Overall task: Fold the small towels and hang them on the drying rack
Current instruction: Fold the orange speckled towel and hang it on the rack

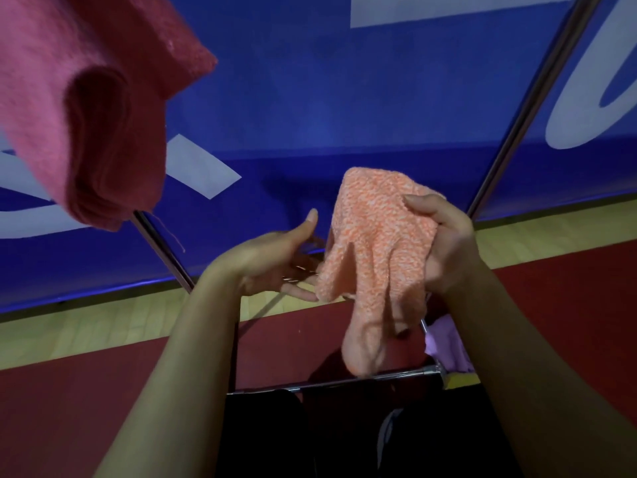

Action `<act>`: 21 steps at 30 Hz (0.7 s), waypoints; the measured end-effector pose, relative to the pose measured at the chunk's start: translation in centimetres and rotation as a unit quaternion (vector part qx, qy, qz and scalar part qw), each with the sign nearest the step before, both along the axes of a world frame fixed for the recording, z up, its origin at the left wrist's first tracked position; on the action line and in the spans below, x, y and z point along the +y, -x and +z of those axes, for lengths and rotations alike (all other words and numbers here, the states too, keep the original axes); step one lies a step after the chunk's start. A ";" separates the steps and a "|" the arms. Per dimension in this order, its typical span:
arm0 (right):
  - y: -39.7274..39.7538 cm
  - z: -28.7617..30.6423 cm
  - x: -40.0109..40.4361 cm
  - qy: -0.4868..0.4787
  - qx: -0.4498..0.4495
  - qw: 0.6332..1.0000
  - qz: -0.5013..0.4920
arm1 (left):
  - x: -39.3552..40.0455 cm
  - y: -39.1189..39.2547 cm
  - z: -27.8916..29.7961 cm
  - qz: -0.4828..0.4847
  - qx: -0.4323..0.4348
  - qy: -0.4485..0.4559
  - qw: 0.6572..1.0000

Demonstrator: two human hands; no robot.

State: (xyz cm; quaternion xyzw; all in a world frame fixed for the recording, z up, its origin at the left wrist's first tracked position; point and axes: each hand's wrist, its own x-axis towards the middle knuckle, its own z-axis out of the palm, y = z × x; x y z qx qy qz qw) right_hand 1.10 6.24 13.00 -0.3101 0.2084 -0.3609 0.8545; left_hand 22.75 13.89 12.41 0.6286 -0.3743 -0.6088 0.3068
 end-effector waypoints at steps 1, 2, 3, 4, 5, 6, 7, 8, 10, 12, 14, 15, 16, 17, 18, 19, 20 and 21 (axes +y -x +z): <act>0.0 0.1 0.1 -0.004 -0.004 1.000 0.011 | 0.0 0.1 0.0 -0.018 0.014 -0.003 1.000; 0.1 0.4 0.2 -0.009 -0.006 0.999 0.030 | -0.1 0.2 0.0 -0.033 0.021 0.001 0.999; 0.0 0.4 0.2 -0.011 -0.008 0.999 0.051 | -0.1 0.5 0.0 -0.045 0.017 0.007 0.999; 0.0 0.4 0.2 -0.013 -0.013 0.997 0.068 | -0.2 0.7 -0.1 -0.054 0.004 0.016 0.998; -0.1 0.4 0.1 -0.021 -0.018 0.997 0.075 | -0.3 0.9 -0.2 -0.060 -0.010 0.021 0.998; -0.1 0.3 0.0 -0.032 -0.019 0.997 0.073 | -0.4 1.0 -0.5 -0.058 -0.024 0.023 0.998; -0.1 0.2 -0.2 -0.039 -0.019 0.997 0.067 | -0.5 1.1 -0.5 -0.040 -0.025 0.025 0.999; -0.1 0.1 -0.3 -0.039 -0.020 0.997 0.063 | -0.6 1.2 -0.3 -0.012 -0.013 0.032 0.999; 0.0 0.2 -0.5 -0.035 -0.032 0.997 0.054 | -0.8 0.9 0.2 0.046 0.039 0.057 0.997; 0.2 0.2 -0.7 -0.031 -0.054 0.997 0.041 | -1.0 0.5 0.4 0.077 0.083 0.054 0.992; 0.4 0.2 -0.8 -0.030 -0.065 0.997 0.027 | -0.5 1.2 0.4 0.027 0.098 0.003 0.995; 0.4 0.2 -0.8 -0.028 -0.067 0.997 0.026 | -0.3 1.7 0.2 0.004 0.088 -0.022 0.996; 0.4 0.3 -0.7 -0.026 -0.066 0.997 0.026 | -0.4 2.0 -0.2 -0.005 0.091 -0.029 0.995; 0.3 0.3 -0.6 -0.021 -0.064 0.997 0.026 | -0.5 2.4 -0.2 -0.006 0.107 -0.021 0.994; 0.3 0.4 -0.6 -0.016 -0.061 0.998 0.020 | -0.6 3.0 0.0 0.013 0.136 -0.002 0.991; 0.3 0.5 -0.6 -0.006 -0.061 0.998 0.015 | -0.9 3.5 0.4 0.050 0.165 0.008 0.985; 0.3 0.5 -0.7 0.003 -0.063 0.998 0.009 | -1.1 3.8 0.7 0.079 0.184 0.017 0.980; 0.4 0.3 -0.9 0.011 -0.068 0.998 0.006 | -1.3 4.2 0.9 0.093 0.207 0.022 0.974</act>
